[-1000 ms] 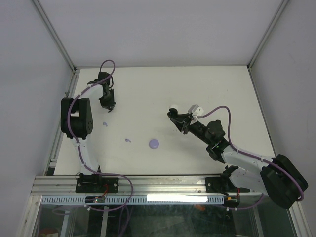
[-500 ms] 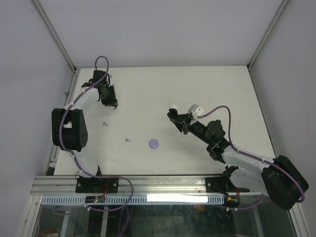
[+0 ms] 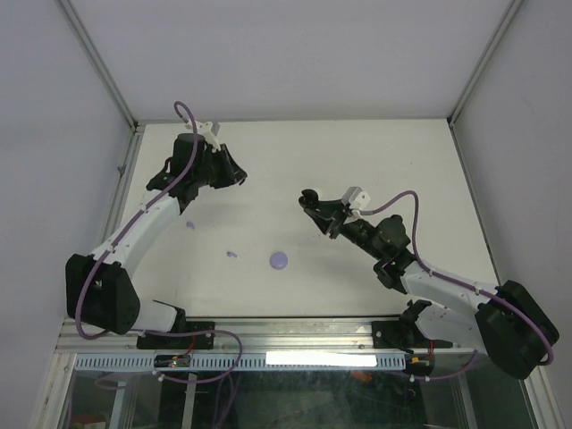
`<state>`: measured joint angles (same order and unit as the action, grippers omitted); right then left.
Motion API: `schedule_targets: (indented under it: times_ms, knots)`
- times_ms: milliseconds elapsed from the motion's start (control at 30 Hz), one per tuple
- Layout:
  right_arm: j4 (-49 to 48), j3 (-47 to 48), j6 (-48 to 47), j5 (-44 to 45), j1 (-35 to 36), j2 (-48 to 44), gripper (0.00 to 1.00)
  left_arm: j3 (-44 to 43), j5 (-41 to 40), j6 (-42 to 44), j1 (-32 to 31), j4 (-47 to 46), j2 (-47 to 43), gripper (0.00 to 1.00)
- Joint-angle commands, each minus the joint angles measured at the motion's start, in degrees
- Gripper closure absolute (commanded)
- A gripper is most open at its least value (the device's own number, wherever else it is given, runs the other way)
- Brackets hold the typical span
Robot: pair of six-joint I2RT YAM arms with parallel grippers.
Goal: Insert the wireless bluetooth earbuds into the charging case
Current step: Place the earbud in the charging case.
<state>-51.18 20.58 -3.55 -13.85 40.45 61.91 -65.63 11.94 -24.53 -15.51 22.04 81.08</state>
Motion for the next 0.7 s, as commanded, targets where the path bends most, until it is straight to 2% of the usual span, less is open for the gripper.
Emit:
schedule_targets:
  times_ms: [0, 200, 667]
  knots:
    - [-7.0, 2.8, -0.7, -0.2, 0.6, 0.3, 1.00, 4.7, 1.6, -6.9, -4.6, -13.2, -7.8, 0.94]
    - [-8.8, 3.4, -0.4, 1.3, 0.9, 2.1, 1.00, 13.0, 1.3, -12.9, -12.0, -27.9, -13.4, 0.94]
    - [-16.5, 4.6, -0.6, 3.3, 0.9, 8.7, 1.00, 18.3, -5.4, -22.7, -23.5, -45.4, -15.7, 0.94]
